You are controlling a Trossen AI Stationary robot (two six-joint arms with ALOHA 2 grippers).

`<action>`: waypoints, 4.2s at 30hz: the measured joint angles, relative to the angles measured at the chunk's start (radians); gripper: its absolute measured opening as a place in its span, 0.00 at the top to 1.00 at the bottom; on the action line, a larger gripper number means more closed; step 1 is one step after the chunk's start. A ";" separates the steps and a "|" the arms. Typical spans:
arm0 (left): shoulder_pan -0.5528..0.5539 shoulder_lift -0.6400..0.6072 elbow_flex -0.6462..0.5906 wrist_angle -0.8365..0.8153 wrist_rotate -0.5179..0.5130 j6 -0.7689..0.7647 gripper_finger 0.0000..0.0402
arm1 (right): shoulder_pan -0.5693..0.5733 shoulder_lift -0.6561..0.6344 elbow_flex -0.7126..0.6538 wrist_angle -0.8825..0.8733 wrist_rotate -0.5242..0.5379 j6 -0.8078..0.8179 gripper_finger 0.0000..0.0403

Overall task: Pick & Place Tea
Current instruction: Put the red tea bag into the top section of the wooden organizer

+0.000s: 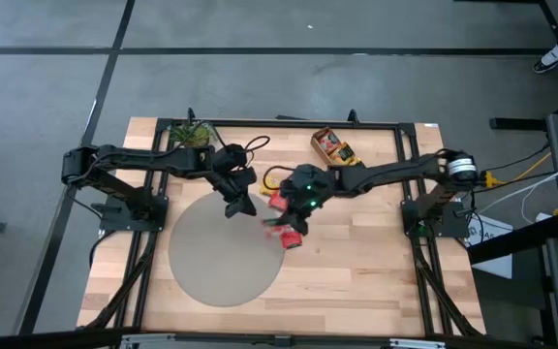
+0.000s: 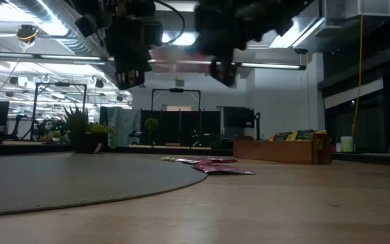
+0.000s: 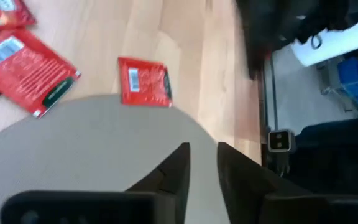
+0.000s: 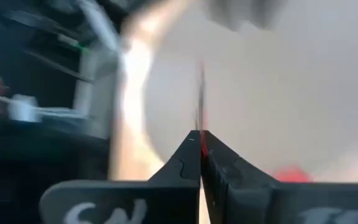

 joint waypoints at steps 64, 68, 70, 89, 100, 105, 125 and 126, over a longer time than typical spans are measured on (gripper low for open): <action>0.211 0.000 -0.001 0.047 -0.250 0.228 0.66 | -0.601 -0.140 -0.334 0.018 0.734 0.082 0.99; 0.211 0.000 -0.001 0.047 -0.250 0.228 0.67 | -0.602 -0.134 -0.334 0.026 0.734 0.084 0.94; 0.211 0.000 -0.001 0.047 -0.250 0.229 0.68 | -0.602 -0.134 -0.334 0.029 0.734 0.081 0.92; 0.222 -0.001 -0.001 0.052 -0.249 0.248 0.67 | -0.590 -0.159 -0.334 0.017 0.556 0.049 0.78; 0.209 -0.001 -0.001 0.095 -0.282 0.325 0.68 | -0.358 -0.204 -0.308 0.003 0.341 0.218 0.84; 0.175 0.006 -0.001 0.098 -0.289 0.321 0.68 | -0.231 -0.204 -0.305 0.003 0.250 0.298 0.87; -0.125 0.256 0.015 0.357 -0.372 -0.078 0.68 | 0.109 -0.204 -0.304 -0.153 0.179 0.426 0.89; -0.137 0.270 0.017 0.353 -0.387 -0.090 0.69 | 0.120 -0.204 -0.304 -0.154 0.191 0.423 0.89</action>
